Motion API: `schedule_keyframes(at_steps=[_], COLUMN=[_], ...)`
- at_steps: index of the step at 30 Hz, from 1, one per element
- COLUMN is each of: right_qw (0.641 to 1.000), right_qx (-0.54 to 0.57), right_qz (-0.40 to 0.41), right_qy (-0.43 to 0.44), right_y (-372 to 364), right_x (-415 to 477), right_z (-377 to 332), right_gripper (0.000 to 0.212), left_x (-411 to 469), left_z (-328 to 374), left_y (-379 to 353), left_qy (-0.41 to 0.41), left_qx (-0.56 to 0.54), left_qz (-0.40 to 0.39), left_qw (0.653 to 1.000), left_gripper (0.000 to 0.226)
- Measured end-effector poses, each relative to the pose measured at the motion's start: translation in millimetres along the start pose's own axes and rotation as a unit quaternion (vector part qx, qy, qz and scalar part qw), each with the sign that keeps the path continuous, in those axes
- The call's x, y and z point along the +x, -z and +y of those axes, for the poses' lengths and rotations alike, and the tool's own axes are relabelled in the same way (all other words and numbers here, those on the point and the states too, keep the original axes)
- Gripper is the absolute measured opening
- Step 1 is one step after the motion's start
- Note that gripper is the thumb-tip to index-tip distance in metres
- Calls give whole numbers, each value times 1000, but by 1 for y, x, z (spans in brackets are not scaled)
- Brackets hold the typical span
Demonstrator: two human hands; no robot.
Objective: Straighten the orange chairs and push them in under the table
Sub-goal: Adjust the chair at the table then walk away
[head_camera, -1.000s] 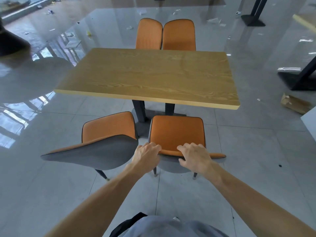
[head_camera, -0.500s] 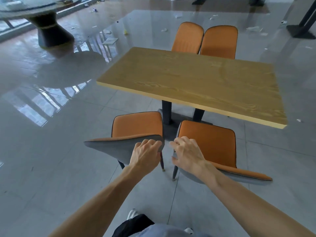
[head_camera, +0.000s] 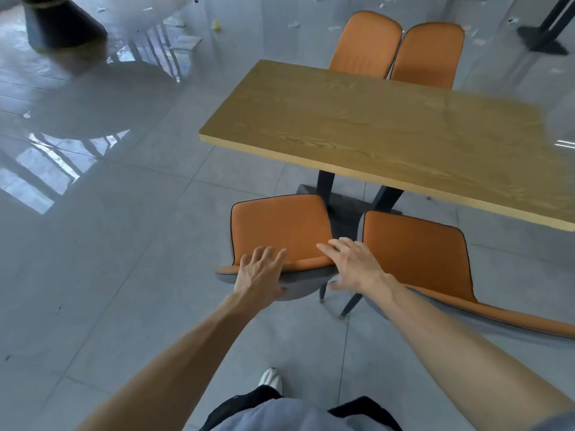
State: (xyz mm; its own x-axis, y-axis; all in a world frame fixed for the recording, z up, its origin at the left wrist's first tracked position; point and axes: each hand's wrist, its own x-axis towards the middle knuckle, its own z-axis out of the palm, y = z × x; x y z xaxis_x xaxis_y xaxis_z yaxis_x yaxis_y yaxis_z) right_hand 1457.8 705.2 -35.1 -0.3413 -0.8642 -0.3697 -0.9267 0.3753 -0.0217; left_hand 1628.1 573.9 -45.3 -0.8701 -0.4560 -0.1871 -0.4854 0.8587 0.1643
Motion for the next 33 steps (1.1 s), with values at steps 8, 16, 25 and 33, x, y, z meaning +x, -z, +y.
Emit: schedule_keyframes(at_steps=[8, 16, 25, 33], right_qw=[996, 992, 989, 984], right_qx=[43, 53, 73, 78], right_qz=[63, 37, 30, 42], right_qy=[-54, -105, -126, -153], right_y=[-9, -17, -6, -2], right_x=[16, 13, -1, 3], right_z=[-12, -21, -38, -49], right_gripper=[24, 7, 13, 11], left_x=[7, 10, 38, 68], left_z=[-41, -51, -72, -91], left_y=[-9, -11, -14, -11], left_qy=[3, -61, -122, -180], left_qx=[28, 45, 68, 71], left_qz=[0, -7, 23, 36], left_qw=[1000, 997, 990, 980], left_gripper=[22, 25, 19, 22])
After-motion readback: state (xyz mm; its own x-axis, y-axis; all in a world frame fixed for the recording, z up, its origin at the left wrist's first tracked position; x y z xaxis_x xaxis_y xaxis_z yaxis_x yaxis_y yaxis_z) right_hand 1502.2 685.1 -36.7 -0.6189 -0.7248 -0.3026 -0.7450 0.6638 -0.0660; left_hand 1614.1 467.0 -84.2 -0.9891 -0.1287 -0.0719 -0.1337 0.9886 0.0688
